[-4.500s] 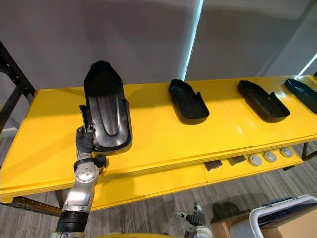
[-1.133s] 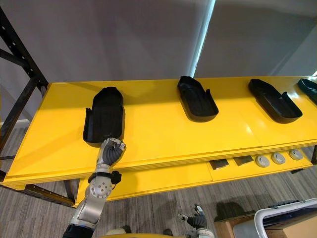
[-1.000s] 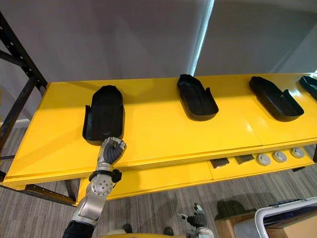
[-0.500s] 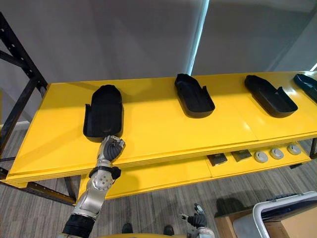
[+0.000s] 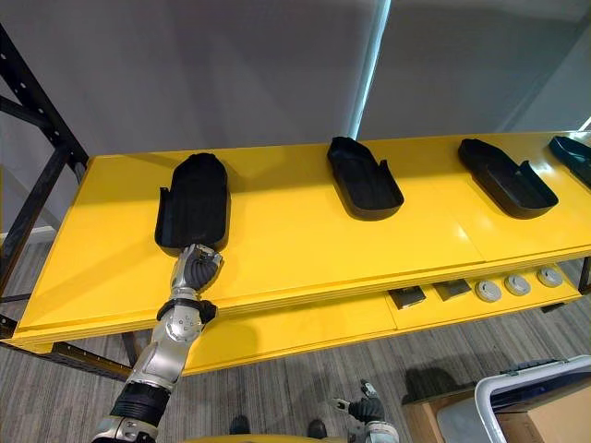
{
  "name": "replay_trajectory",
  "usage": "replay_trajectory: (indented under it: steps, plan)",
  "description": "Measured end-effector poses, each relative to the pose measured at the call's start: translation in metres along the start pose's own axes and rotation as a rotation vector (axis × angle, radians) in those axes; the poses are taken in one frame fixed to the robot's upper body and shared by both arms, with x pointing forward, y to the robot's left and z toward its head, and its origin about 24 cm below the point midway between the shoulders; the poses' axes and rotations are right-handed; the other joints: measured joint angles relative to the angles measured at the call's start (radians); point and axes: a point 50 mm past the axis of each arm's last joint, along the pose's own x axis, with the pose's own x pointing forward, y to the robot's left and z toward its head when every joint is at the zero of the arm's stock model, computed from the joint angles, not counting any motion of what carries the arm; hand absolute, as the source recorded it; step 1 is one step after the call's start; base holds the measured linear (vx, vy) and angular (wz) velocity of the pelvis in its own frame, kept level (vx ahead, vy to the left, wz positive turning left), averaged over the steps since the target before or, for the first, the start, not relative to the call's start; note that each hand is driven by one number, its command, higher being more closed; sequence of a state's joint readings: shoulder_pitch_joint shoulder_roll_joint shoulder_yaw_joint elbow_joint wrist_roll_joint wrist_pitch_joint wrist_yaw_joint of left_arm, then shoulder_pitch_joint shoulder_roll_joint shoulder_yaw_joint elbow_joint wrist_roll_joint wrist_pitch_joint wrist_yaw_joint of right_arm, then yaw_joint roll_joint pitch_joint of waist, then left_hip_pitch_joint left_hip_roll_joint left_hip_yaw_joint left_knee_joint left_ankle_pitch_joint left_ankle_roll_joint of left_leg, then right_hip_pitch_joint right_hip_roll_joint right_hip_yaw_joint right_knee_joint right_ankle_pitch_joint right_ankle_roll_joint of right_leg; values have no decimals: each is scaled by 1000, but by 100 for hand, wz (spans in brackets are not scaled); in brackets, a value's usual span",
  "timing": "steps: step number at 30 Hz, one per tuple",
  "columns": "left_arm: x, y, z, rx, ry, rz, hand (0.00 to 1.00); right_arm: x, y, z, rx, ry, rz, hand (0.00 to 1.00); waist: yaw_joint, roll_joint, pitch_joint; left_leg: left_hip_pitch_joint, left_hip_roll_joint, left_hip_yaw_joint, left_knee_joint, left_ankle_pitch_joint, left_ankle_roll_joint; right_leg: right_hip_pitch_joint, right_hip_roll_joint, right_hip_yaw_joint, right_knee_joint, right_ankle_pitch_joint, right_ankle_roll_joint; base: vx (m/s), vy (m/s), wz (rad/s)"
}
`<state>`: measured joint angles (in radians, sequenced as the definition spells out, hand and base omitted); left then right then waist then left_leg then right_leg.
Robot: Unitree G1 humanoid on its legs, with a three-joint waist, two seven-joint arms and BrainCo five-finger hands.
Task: Walk over and take plastic housings, then place them on the shelf
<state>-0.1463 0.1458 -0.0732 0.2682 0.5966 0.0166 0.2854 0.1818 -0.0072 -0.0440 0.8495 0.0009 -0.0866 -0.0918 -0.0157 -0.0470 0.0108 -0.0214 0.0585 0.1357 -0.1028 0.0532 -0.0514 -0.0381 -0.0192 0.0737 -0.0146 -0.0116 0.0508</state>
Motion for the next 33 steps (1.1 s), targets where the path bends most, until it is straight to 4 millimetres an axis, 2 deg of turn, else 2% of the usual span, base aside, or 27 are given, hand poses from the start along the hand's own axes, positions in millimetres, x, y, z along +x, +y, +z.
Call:
replay_trajectory:
  steps: [5, 9, 13, 16, 18, 19, 20, 21, 23, 25, 26, 28, 30, 33]
  plan:
    - [7, 2, 1, 15, -3, 0, 100, 1, 1, 0, -4, 6, 7, 0, -3, -5, 3, 0, 0, 0, 0, 0, 0, 0, 0, 0, 0, 0, 0, 0, 0, 0]
    - [9, 6, 0, 28, -7, 10, 100, 3, 3, 1, -6, 12, 12, 0, -20, -13, 8, 0, -1, 0, 0, 0, 0, 0, -1, 1, 0, 0, -1, 0, 0, 0]
    - [9, 8, 8, 4, -39, 21, 100, 2, 3, 0, -4, 17, 13, 0, -20, -21, 14, 0, -1, 0, 0, -1, 1, 0, -1, 2, -1, 0, 0, 0, 0, 0]
    - [-1, 21, 37, -74, -165, 72, 100, 2, 3, -1, -1, 20, 12, 0, -21, -22, 15, -4, 0, -1, 7, -2, 2, 2, -1, 1, 7, 0, 0, 42, -7, 1]
    - [-17, 46, 79, -221, -378, 161, 100, 1, 2, -3, 11, 26, 2, 0, -19, -19, 16, -4, 1, -8, 7, -3, 4, 3, -1, -1, 11, -1, 0, 8, -2, 7]
    - [-22, 54, 88, -249, -430, 191, 100, 1, 1, -3, 15, 27, -1, 0, -18, -18, 17, -4, 2, -11, 7, -4, 4, 5, 0, -3, 12, -1, 1, 4, -7, 11]
    - [-32, 70, 104, -305, -524, 248, 100, 1, 0, -4, 15, 30, -4, 0, -11, -15, 19, -1, 3, -17, 7, -4, 5, 10, 0, -5, 13, -1, 1, 3, -15, 17]
    - [-43, 86, 112, -360, -599, 310, 100, 0, -1, -5, 14, 31, -10, 0, -6, -12, 21, 2, 9, -26, 7, -8, 7, 18, 1, -9, 16, -6, 0, -7, -17, 18]
    - [-57, 108, 115, -396, -656, 408, 100, 0, -2, -6, 14, 30, -13, 0, 5, -5, 25, 1, 8, -37, 6, -17, 11, 23, -1, -21, 30, -21, 3, -26, -15, 25]
    - [-75, 136, 103, -435, -655, 559, 100, 0, -5, -6, 23, 33, -25, 0, 13, 6, 32, 15, 5, -60, 6, -17, 10, 36, -4, -47, 56, -47, 4, -11, -22, 37]
    - [-85, 150, 92, -452, -627, 653, 100, -1, -5, -7, 23, 37, -30, 0, 31, 9, 30, 20, 4, -67, 6, -17, 10, 36, -5, -54, 71, -60, 4, -1, -14, 26]
    - [-99, 167, 72, -481, -553, 806, 100, 0, -5, -7, 23, 38, -39, 0, 35, 11, 29, 14, -1, -94, 7, -16, 10, 37, -16, -83, 85, -72, 2, 12, -9, 41]
    - [-116, 175, 45, -509, -413, 937, 100, 1, -4, -5, 25, 34, -41, 0, 43, 6, 26, 7, -5, -111, 7, -15, 9, 40, -20, -108, 88, -80, 5, 22, -5, 39]
    - [-130, 169, 16, -531, -228, 981, 100, 1, 2, -2, 36, 28, -46, 0, 64, -7, 22, -12, -12, -138, 37, -22, 17, 49, -31, -143, 89, -88, 6, 37, -4, 31]
